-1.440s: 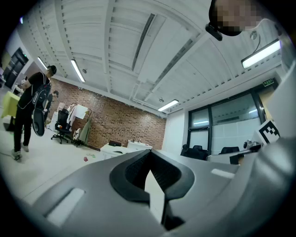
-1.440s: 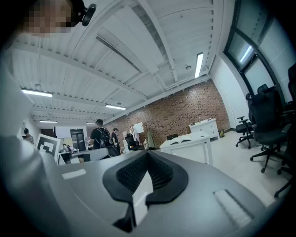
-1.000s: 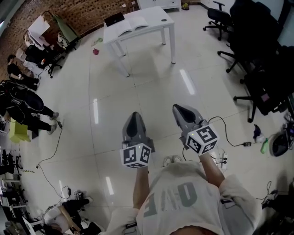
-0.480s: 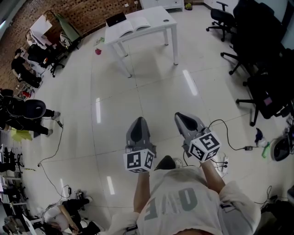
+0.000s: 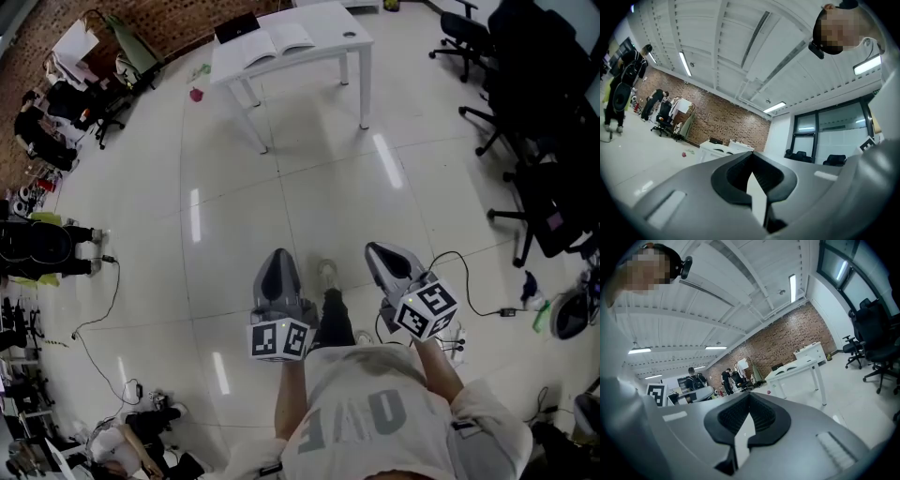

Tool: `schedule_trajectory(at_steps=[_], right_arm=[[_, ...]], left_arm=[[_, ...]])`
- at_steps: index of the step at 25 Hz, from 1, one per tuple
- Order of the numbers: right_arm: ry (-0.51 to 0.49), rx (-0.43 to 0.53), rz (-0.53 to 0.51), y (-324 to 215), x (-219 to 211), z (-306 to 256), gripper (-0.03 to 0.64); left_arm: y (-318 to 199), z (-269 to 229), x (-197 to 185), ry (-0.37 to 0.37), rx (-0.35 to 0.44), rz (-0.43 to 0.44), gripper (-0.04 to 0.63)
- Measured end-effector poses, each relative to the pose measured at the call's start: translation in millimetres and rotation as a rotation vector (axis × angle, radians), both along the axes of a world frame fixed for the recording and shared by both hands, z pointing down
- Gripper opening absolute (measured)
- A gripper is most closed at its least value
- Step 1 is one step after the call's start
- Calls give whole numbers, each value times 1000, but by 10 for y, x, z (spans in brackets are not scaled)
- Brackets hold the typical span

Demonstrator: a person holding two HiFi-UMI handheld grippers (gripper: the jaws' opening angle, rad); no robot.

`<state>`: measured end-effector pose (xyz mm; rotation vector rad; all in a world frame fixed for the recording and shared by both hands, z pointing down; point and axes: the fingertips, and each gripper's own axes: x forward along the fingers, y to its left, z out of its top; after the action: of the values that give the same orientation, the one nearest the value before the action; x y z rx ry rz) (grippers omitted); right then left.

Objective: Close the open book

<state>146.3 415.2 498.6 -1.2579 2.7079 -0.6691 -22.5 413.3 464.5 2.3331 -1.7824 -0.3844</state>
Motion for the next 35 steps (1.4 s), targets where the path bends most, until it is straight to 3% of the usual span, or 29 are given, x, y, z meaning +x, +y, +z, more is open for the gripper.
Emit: schedule_trajectory(at_steps=[12, 24, 32, 35], right_arm=[[-32, 28, -16, -2478, -958, -209, 3], [-39, 33, -28, -4236, -1215, -49, 3], [-5, 120, -43, -6030, -1191, -229, 3], [-14, 129, -28, -6725, -1145, -295, 5]], left_arm=[[-2570, -307, -924, -25, 41, 18, 17], [-4150, 38, -862, -7, -14, 81, 17], [-5793, 38, -890, 16, -26, 19, 17], [-6491, -95, -890, 56, -8, 19, 17]])
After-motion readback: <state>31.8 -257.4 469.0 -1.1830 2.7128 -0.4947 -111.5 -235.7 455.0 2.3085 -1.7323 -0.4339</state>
